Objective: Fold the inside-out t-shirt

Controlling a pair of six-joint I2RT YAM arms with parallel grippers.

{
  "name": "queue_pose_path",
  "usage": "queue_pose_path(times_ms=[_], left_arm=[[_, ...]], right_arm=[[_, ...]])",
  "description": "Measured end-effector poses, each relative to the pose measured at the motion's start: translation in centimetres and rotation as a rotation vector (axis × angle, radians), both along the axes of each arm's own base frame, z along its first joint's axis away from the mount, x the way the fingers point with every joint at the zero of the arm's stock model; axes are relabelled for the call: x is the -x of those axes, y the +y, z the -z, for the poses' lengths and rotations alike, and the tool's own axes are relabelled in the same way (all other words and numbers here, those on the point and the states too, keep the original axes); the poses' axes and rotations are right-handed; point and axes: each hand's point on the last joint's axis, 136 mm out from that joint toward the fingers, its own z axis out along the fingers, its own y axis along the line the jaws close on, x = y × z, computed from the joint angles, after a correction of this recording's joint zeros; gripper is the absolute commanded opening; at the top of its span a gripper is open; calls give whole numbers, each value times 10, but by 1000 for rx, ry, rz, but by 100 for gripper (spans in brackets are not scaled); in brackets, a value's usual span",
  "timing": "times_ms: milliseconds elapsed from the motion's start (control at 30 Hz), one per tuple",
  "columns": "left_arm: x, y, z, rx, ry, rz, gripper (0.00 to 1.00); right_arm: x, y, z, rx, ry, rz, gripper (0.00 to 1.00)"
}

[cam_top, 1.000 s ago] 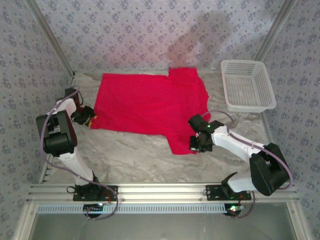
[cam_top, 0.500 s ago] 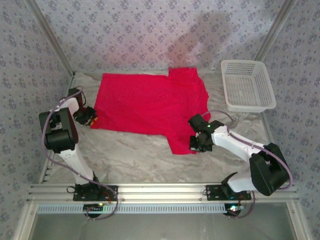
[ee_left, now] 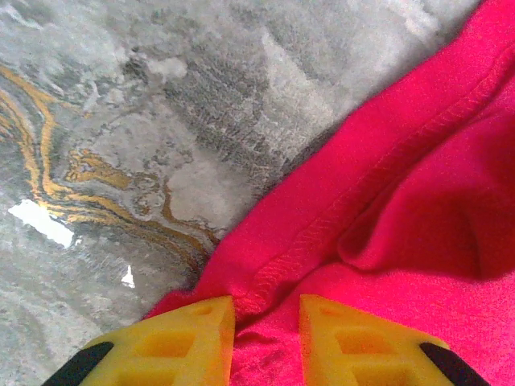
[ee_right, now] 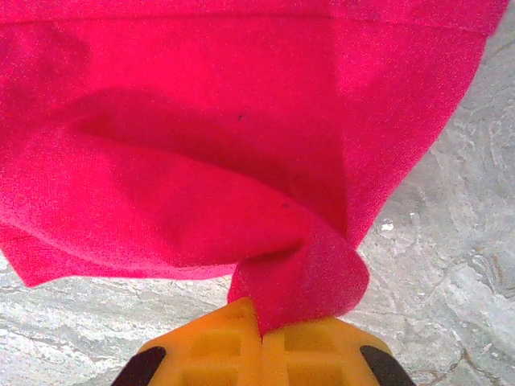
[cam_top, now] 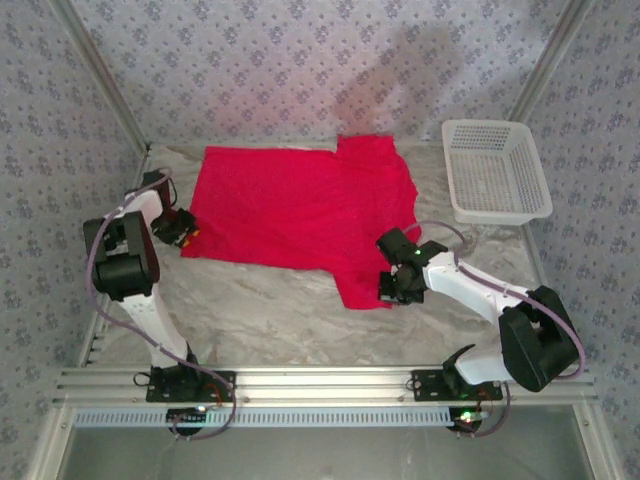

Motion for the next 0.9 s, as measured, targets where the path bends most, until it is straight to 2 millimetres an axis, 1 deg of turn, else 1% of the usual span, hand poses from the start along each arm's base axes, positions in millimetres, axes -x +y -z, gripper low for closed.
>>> queue_pose_path(times_ms=[133,167,267,367,500,600,633,767,900], left_arm=[[2,2,1,-15,12,5,6],[2,2,1,-16,17,5,4],[2,4,0,-26,21,2,0],[4,4,-4,-39,37,4,0],[-1,6,-15,-56,30,7,0],[1,4,-30,-67,14,11,0],[2,4,-38,-73,5,11,0],[4,1,-76,-93,-65,20,0],[12,0,-112,-116,-135,29,0]], right_arm=[[0,0,0,-2,2,-2,0],[0,0,0,-2,2,-1,0],[0,0,0,-6,5,0,0],[0,0,0,-8,6,0,0],[0,0,-1,-9,4,0,0],[-2,2,-3,-12,-3,-2,0],[-3,2,-4,-14,-6,-2,0],[-8,6,-11,-24,-20,-2,0],[-13,8,-19,-32,-33,-1,0]])
